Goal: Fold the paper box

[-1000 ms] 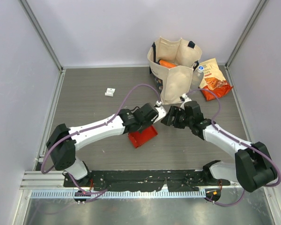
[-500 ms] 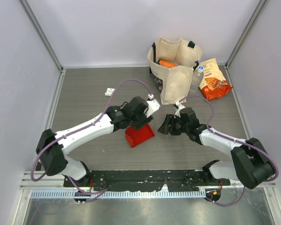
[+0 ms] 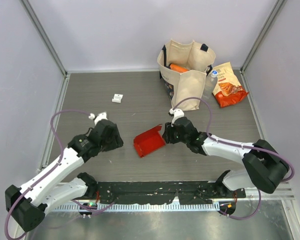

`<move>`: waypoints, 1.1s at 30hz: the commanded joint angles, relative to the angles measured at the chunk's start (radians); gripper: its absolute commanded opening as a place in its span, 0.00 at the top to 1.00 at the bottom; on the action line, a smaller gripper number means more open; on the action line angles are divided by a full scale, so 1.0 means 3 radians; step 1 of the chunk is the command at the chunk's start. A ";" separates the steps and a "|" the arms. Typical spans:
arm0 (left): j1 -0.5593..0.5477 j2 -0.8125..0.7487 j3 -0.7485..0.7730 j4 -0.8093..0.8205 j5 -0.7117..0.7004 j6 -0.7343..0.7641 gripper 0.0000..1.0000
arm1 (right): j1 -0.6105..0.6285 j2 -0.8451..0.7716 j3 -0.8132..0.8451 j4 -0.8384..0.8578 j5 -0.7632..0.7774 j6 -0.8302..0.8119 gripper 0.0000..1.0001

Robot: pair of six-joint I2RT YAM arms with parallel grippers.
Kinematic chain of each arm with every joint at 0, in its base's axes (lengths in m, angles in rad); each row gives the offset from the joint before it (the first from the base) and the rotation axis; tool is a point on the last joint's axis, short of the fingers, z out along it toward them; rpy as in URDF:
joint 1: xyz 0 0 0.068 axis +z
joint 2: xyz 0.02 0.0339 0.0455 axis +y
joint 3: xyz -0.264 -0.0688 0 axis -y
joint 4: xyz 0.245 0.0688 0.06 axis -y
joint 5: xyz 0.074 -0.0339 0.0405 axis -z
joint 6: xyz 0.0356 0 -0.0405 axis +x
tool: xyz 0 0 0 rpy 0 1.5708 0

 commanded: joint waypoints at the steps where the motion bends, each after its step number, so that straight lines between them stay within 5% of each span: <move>1: 0.0016 -0.0204 -0.0486 -0.0081 0.0209 -0.1230 0.44 | 0.0105 0.0186 0.0312 0.0083 0.0347 -0.0289 0.60; 12: 0.0016 -0.0221 -0.1555 0.1620 0.0864 -0.1871 0.44 | 0.0387 0.0560 0.0497 0.0164 0.0694 -0.0361 0.62; 33: 0.0011 0.0408 -0.1725 0.3002 0.0818 -0.1738 0.49 | 0.0494 0.0673 0.0267 0.0373 0.1062 0.0211 0.93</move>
